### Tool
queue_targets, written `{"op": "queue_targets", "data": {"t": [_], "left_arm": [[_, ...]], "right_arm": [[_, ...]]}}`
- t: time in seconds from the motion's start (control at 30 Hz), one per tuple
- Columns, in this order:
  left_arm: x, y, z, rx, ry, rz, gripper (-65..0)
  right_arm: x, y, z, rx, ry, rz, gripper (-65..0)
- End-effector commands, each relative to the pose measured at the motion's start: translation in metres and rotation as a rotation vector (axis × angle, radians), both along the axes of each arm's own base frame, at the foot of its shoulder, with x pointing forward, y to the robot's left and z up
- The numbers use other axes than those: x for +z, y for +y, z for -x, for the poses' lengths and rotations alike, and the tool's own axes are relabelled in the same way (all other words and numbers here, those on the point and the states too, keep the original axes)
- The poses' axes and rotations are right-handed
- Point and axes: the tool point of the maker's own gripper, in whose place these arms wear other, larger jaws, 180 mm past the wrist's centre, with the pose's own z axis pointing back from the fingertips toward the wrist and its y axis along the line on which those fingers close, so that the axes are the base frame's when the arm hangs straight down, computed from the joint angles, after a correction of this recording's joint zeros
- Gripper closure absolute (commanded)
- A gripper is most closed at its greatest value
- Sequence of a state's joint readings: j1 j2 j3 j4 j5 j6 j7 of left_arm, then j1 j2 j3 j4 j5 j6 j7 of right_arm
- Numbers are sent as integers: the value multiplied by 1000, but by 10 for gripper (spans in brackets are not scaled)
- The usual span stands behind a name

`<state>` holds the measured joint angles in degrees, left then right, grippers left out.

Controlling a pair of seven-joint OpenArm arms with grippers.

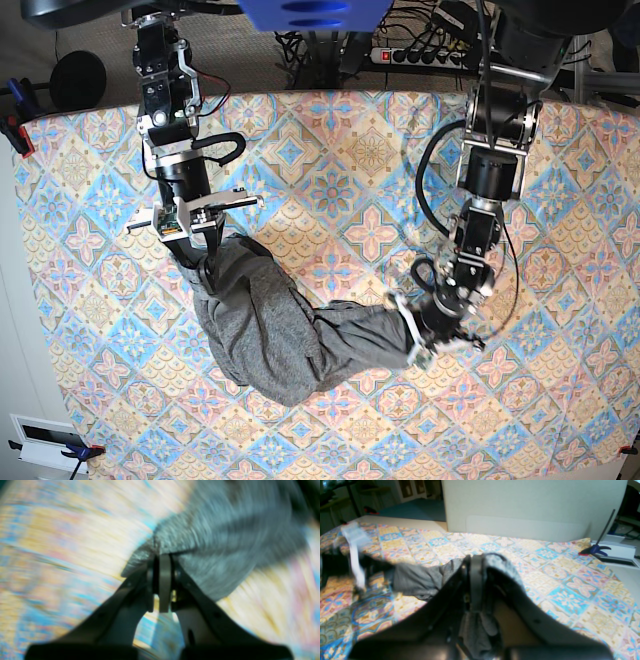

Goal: Layout the t-shirt on the table in an organized manner, then fold the t-shirt properly
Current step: 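Grasp the bunched grey shirt's other end with the left gripper, then lift the shirt with both grippers and stretch it between them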

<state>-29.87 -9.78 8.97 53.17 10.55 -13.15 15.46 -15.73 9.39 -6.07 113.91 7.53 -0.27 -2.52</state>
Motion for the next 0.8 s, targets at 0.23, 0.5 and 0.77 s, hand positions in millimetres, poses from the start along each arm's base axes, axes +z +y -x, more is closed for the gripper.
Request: {"op": "queue_targets", "data": {"t": [0.23,0.5,0.77], "left_arm": [[50,-2,-29,72,-118,129,0],[55,12,-32,163,-148,123,0],[115,-4,-29,126,-315,144,0]], "right_arm": [[16,6,1,18,-59,-15,0],[14,24,5,65,-51,-31,0],[20,14,-1,42,-72,-14,0]]}}
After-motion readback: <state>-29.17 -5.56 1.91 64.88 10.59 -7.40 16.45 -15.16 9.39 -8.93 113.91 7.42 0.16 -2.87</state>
